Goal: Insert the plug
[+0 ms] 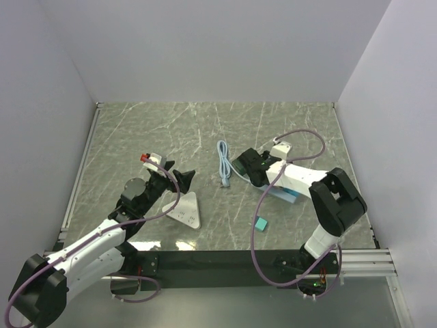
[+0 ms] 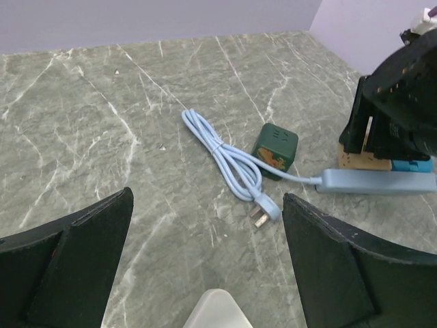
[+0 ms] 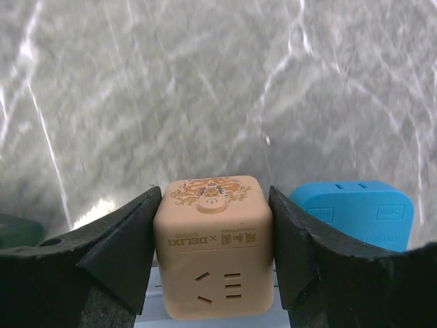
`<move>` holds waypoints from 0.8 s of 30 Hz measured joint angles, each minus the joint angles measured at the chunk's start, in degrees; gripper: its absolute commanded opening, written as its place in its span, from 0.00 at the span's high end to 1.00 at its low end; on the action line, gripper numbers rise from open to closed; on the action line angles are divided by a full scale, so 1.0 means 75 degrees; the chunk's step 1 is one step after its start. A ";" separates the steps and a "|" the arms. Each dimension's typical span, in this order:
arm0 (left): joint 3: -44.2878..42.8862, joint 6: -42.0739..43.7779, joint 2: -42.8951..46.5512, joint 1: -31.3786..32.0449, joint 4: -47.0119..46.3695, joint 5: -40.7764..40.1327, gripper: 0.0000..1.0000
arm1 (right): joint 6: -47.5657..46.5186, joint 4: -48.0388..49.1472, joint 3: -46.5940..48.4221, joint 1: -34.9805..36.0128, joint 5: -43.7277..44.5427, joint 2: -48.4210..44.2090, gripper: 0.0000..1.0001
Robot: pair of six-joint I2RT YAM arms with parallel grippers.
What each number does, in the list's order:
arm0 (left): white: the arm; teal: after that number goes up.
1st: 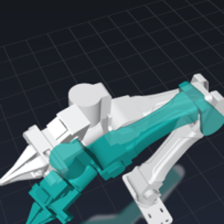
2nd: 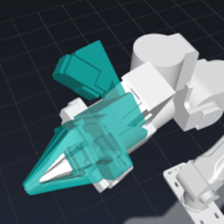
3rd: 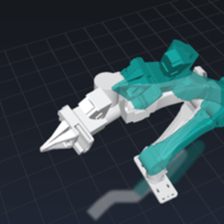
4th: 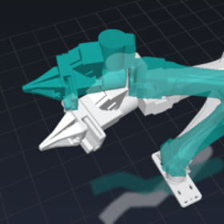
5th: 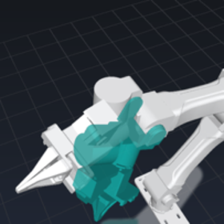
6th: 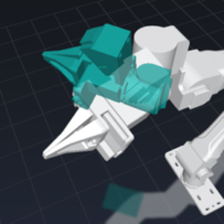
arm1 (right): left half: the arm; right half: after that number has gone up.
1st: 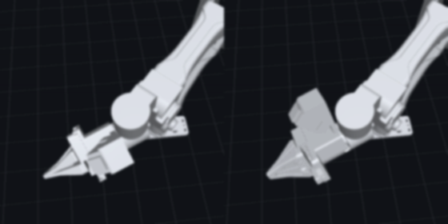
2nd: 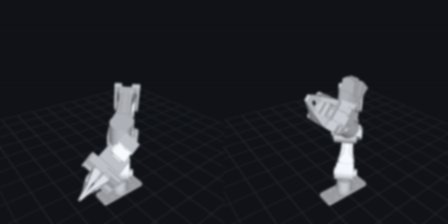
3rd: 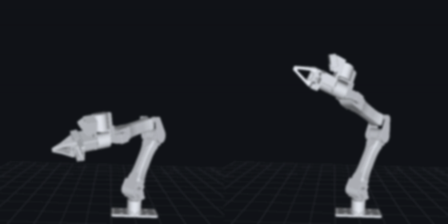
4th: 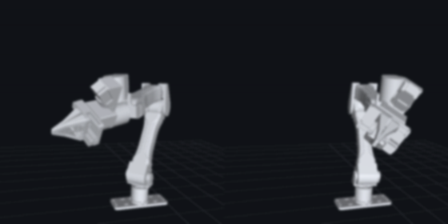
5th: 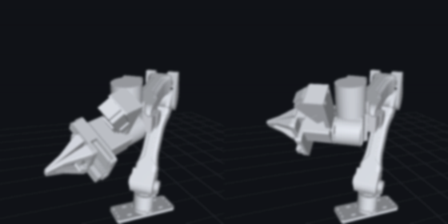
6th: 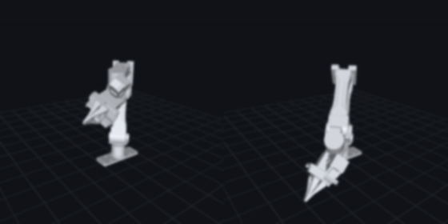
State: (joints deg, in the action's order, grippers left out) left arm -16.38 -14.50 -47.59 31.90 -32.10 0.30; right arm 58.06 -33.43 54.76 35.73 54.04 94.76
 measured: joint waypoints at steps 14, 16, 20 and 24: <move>0.0000 0.0003 -0.0044 0.0000 -0.0181 -0.0017 0.03 | -0.0694 0.1209 0.0627 -0.0163 0.1282 0.0621 1.00; 0.0000 0.0006 -0.0058 0.0000 -0.0216 -0.0017 0.03 | -0.0099 0.0656 0.0860 0.0099 0.1658 0.0828 1.00; 0.0003 0.0003 -0.0111 0.0000 -0.0271 -0.0017 0.03 | 0.2372 -0.1775 0.1883 0.0694 0.2314 0.1667 1.00; 0.0006 0.0003 -0.0134 0.0000 -0.0297 -0.0017 0.04 | 0.4750 -0.3888 0.2827 0.1218 0.2713 0.2795 1.00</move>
State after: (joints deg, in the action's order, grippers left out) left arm -16.34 -14.48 -48.60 31.90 -34.33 0.16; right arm 93.69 -62.59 75.96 44.86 74.39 115.72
